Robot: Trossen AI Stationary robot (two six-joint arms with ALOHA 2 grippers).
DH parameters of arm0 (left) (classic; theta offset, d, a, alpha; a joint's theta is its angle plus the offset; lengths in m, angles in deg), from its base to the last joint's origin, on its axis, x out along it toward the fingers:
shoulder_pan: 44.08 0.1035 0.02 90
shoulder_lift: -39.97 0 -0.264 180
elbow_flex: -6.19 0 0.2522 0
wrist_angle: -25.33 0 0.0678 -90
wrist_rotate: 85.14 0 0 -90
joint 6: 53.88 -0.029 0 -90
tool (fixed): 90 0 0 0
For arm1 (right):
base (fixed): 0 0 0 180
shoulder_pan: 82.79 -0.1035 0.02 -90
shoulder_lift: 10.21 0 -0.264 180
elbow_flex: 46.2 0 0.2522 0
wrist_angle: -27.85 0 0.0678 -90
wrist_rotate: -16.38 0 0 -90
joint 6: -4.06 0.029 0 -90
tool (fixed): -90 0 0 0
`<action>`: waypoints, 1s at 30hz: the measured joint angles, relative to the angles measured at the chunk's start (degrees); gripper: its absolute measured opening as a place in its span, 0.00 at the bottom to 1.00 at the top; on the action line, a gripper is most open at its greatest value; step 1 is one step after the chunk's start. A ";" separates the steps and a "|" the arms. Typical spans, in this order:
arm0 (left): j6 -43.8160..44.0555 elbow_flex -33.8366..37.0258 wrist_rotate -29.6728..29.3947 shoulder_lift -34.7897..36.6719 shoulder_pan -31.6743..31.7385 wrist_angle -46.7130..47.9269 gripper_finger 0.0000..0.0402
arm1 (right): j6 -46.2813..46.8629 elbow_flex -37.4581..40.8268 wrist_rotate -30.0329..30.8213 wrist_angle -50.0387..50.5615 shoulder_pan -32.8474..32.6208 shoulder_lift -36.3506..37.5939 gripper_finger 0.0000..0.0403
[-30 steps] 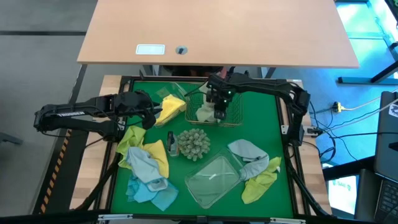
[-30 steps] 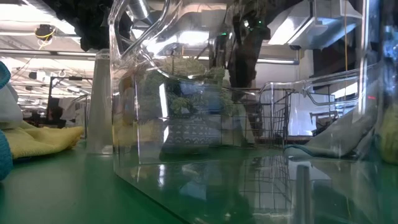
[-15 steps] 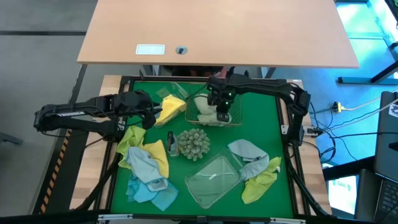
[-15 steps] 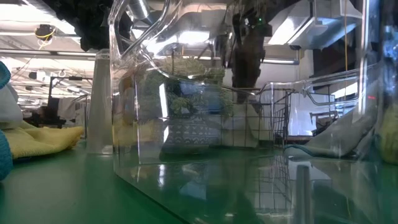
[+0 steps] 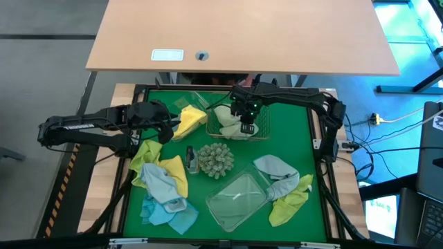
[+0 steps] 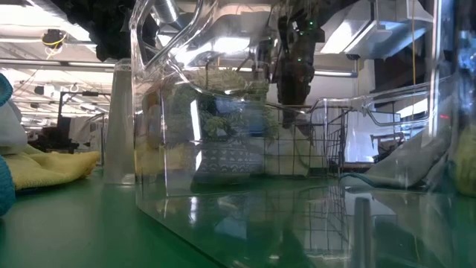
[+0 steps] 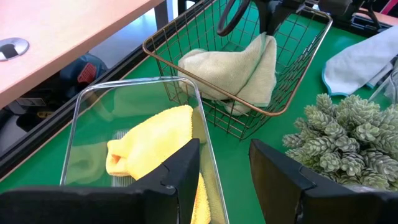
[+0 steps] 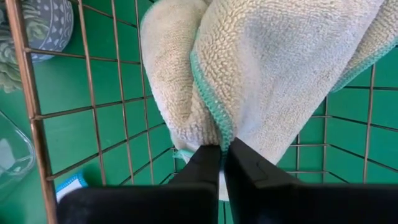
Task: Sort microfiber towel by color & place in baskets
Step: Put the light green microfiber towel into the wire basket, then put the left light blue microfiber towel into the bottom transparent bin
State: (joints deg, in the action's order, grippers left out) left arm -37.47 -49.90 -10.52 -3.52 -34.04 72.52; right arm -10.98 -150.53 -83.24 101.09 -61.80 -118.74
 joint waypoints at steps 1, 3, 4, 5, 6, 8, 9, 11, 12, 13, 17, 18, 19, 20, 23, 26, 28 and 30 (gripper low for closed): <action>0.00 0.00 0.00 0.00 0.00 0.00 0.33 | 0.01 0.00 0.00 0.00 0.00 0.00 0.04; 0.00 0.00 0.00 0.00 0.00 0.00 0.33 | 0.04 0.00 0.00 0.04 0.00 0.00 0.10; 0.00 0.00 0.00 0.00 -0.01 0.00 0.33 | 0.04 0.00 0.00 0.02 0.00 0.00 0.13; 0.00 0.00 0.02 0.00 0.00 0.00 0.33 | 0.04 0.00 0.01 0.02 0.00 0.00 0.17; 0.00 0.00 0.01 0.01 0.00 0.00 0.33 | 0.04 0.00 0.00 0.00 0.00 0.00 0.21; 0.00 0.00 0.02 0.01 -0.02 0.00 0.33 | 0.06 0.00 0.01 0.02 0.00 0.00 0.29; 0.00 0.00 0.04 0.00 0.00 0.00 0.33 | 0.06 0.00 0.02 0.02 0.00 0.00 0.33; -0.03 0.00 0.71 0.00 -0.02 0.00 0.33 | 0.08 0.00 0.00 0.12 0.00 0.00 0.39; -0.26 0.00 1.60 0.00 0.00 0.00 0.33 | 0.08 0.00 0.02 0.32 0.00 0.00 0.42; -0.40 0.00 2.62 0.02 0.00 0.00 0.33 | 0.10 0.00 0.02 0.65 0.00 0.00 0.45; -0.44 0.00 8.13 0.08 0.00 0.19 0.33 | 0.08 -0.09 0.03 0.92 0.00 0.00 0.50; -0.44 0.00 9.84 0.11 0.00 0.45 0.33 | -0.21 -0.46 0.04 1.52 0.00 0.00 0.50; -0.41 0.00 11.53 0.13 0.00 0.81 0.33 | -0.44 -1.10 0.05 2.27 0.00 0.00 0.50; -0.38 0.00 13.31 0.13 0.00 1.12 0.33 | -0.72 -1.90 0.04 2.98 0.00 0.00 0.50; 0.06 0.00 18.06 0.13 -0.02 2.74 0.33 | -1.76 -5.12 0.04 6.03 0.00 0.02 0.49; 1.97 0.00 21.40 0.13 -0.02 5.16 0.33 | -1.88 -8.93 0.06 8.55 0.01 0.06 0.49; 3.70 0.00 23.00 0.12 -0.05 6.86 0.33 | -1.91 -11.38 0.04 10.55 0.02 0.07 0.49; 5.52 0.00 23.94 0.13 -0.35 8.96 0.33 | -1.91 -13.63 0.04 11.96 0.02 0.07 0.49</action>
State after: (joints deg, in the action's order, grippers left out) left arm -31.95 -49.90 13.42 -3.39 -34.39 81.48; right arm -12.89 -164.16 -83.20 113.06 -61.77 -118.67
